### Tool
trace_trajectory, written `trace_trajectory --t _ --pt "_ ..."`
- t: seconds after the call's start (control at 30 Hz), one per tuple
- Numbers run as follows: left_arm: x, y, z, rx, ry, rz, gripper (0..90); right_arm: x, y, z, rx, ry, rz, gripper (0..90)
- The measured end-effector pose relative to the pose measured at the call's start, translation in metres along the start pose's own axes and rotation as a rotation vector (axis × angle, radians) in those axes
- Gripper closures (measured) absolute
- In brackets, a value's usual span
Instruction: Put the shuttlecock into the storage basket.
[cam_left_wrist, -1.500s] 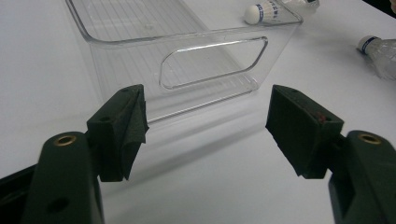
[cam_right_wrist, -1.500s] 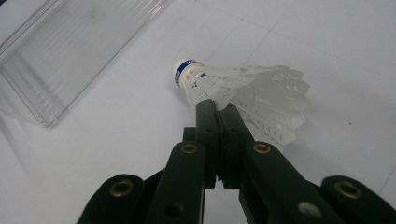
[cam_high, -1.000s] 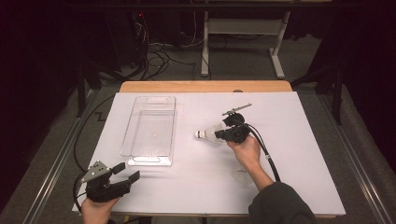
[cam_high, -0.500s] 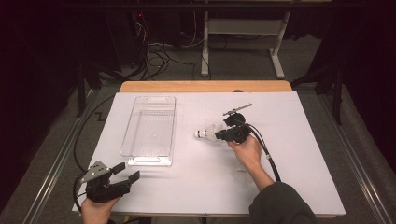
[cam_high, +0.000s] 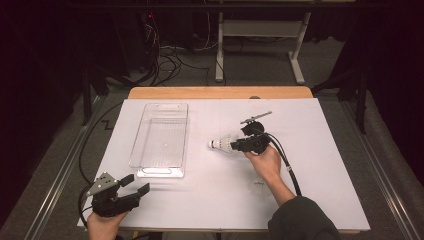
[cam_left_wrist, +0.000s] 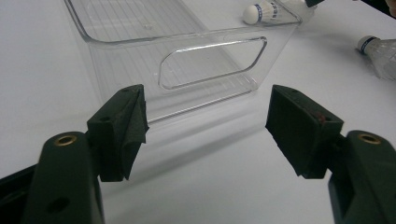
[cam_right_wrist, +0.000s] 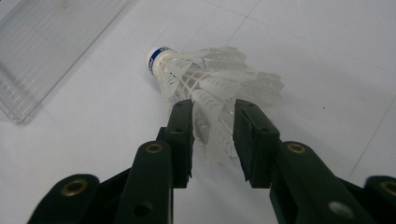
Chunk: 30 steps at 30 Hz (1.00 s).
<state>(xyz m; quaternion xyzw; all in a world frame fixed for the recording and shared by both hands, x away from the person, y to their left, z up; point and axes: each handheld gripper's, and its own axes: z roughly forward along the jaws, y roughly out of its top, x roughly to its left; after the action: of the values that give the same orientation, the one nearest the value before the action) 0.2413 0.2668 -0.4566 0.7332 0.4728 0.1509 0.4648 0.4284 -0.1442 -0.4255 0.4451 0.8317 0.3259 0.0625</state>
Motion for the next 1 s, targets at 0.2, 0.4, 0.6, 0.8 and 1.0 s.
trace_trajectory --t 0.2,0.4,0.6,0.8,1.0 --pt "0.0 0.0 0.0 0.002 0.0 0.002 29.9 -0.001 -0.001 0.0 0.001 -0.002 0.003 64.2" --pt "0.0 0.0 0.0 0.002 0.0 0.002 29.9 -0.001 -0.002 -0.002 -0.003 -0.002 0.006 62.5" --pt "0.0 0.0 0.0 0.005 0.0 0.001 29.9 0.0 -0.004 -0.004 -0.007 -0.005 0.0 59.2" --pt "0.0 0.0 0.0 0.005 -0.001 0.001 29.9 -0.002 -0.006 -0.007 -0.011 -0.019 0.005 56.6" --pt "0.0 0.0 0.0 0.006 0.0 0.002 29.9 -0.003 -0.008 -0.011 -0.012 -0.021 0.013 55.6"
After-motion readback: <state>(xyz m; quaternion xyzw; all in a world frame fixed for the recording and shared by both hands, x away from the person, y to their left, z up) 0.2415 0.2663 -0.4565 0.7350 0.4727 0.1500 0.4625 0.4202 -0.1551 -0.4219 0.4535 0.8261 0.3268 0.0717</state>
